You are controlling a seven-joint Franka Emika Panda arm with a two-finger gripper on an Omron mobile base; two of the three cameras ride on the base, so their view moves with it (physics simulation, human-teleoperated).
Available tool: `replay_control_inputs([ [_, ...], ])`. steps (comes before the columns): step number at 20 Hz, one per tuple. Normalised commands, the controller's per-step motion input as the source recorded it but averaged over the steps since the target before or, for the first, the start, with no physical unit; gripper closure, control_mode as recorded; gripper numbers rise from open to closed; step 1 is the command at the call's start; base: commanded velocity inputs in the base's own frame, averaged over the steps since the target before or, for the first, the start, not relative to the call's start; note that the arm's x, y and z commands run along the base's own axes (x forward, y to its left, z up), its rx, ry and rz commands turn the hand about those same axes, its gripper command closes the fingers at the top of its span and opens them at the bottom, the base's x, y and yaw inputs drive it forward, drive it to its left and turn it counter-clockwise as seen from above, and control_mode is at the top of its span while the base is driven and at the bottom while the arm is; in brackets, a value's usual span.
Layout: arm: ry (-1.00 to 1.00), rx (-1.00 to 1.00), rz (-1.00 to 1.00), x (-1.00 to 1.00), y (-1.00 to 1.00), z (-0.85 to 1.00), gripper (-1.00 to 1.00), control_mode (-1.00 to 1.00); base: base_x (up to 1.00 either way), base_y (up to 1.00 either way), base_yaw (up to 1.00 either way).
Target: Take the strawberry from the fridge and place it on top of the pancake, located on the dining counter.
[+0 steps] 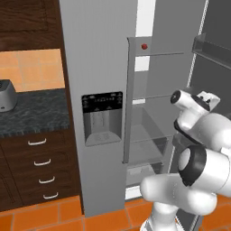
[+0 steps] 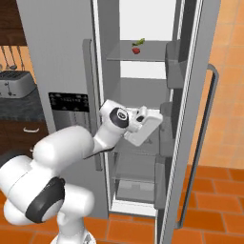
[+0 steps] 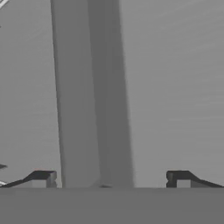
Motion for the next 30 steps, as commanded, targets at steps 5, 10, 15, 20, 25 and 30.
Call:
replay_control_inputs([
  [5,0.02,0.32,-0.02,-0.13,0.56,0.22,-1.0,-1.0,0.0,0.0,0.0],
  [10,-0.05,0.71,-0.09,-0.33,0.94,0.05,-1.0,-1.0,0.0,0.0,0.0],
  [15,-0.08,0.82,-0.01,-0.32,0.85,0.0,-1.0,-1.0,0.0,0.0,0.0],
  [20,-0.12,0.49,-0.02,-0.41,0.94,0.03,-1.0,-1.0,0.0,0.0,0.0],
  [25,0.01,-0.06,0.0,-0.61,0.95,0.14,-1.0,-1.0,0.0,0.0,0.0],
  [30,0.02,-0.21,-0.01,-0.53,0.56,0.2,-1.0,-1.0,0.0,0.0,0.0],
])
